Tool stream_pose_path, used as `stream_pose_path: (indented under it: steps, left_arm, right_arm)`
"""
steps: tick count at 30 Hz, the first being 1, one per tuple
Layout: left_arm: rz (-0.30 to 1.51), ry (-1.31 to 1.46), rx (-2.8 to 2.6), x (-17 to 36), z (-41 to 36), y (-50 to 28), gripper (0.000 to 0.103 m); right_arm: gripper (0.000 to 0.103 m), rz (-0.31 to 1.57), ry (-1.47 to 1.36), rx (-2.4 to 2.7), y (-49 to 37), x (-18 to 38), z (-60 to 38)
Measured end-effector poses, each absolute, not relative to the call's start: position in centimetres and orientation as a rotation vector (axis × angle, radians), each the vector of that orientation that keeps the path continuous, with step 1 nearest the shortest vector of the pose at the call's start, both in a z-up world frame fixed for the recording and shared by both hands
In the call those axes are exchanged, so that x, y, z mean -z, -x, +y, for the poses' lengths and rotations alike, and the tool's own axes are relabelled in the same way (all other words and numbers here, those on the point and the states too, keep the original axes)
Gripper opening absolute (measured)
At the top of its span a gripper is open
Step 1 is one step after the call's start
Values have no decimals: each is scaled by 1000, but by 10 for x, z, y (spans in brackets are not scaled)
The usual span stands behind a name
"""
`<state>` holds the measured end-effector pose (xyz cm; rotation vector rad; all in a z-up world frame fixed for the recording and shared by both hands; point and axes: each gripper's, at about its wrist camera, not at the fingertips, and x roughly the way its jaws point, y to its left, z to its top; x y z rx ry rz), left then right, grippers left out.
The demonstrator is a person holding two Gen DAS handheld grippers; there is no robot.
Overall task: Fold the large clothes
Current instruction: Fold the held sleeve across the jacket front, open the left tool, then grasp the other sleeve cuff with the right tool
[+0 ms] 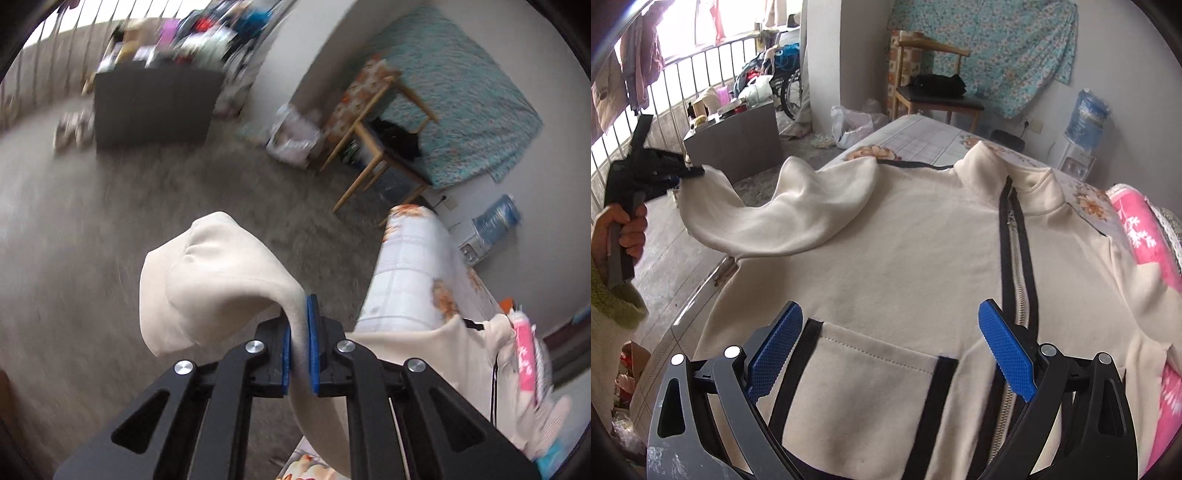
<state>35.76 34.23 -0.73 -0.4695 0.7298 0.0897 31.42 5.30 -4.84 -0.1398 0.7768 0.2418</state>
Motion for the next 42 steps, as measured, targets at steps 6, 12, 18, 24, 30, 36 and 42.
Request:
stream_pose_path:
  steps: [6,12,18,24,30,36,42]
  left_arm:
    - [526,17,197,-117,161,-318,8]
    - [678,-162,472,-69,12,-292,12]
    - [984,-178,528,47,-28,-287,25]
    - [911,-90,636,27,2,-261,62]
    - [881,-10,545,13,46,-248,64]
    - [909,54,431,35,74,-245,58]
    - [927,103,417,49,79,-244,57]
  right_arm:
    - [91,696,56,-166,-292,25,-8]
    - [91,684,-22,-33,-267,25,-87]
    - [91,806,-99,10,-255,51,-145]
    - [91,884,-206,-124,-272,50,-158]
    - [91,974,-347,-293,-332,44,-141]
    - [89,1048,-183,-328,-402,42,-68]
    - [72,1159,60,-171,-452,72,-28]
